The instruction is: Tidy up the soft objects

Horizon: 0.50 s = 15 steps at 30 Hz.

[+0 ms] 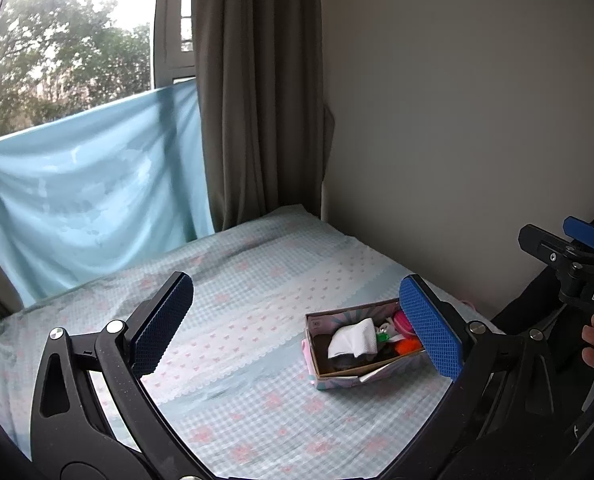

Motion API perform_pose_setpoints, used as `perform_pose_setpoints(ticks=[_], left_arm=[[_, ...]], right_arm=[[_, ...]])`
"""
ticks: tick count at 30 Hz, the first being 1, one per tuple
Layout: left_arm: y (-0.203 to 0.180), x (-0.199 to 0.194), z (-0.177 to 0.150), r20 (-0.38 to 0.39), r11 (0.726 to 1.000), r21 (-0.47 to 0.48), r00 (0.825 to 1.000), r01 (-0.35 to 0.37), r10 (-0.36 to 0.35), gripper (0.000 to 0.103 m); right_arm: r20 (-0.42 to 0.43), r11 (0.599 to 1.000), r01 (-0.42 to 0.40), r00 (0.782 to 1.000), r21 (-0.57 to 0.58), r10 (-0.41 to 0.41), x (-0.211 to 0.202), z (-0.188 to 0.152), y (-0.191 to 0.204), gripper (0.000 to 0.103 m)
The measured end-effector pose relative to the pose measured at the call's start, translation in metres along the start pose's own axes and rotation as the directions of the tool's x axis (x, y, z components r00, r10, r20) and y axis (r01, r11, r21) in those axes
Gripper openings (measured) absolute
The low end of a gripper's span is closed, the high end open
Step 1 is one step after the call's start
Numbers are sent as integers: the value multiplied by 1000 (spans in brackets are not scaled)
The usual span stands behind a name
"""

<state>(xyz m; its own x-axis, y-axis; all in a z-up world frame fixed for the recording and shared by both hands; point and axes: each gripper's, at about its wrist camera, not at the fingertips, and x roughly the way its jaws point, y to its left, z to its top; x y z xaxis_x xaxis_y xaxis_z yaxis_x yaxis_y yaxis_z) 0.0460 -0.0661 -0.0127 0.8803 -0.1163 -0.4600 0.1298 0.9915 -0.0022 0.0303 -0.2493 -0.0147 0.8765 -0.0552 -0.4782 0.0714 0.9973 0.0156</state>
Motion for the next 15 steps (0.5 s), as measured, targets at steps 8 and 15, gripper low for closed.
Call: perform_pose_setpoints(ticks=[8, 15], left_arm=[[-2, 1, 2, 0, 1000, 4, 1000, 1, -1, 103], [-5, 1, 3, 5, 1000, 15, 1000, 7, -7, 103]], right_arm=[[-1, 1000, 4, 1000, -3, -4, 1, 3, 1, 94], [2, 1000, 7, 1000, 3, -7, 2, 3, -2, 94]])
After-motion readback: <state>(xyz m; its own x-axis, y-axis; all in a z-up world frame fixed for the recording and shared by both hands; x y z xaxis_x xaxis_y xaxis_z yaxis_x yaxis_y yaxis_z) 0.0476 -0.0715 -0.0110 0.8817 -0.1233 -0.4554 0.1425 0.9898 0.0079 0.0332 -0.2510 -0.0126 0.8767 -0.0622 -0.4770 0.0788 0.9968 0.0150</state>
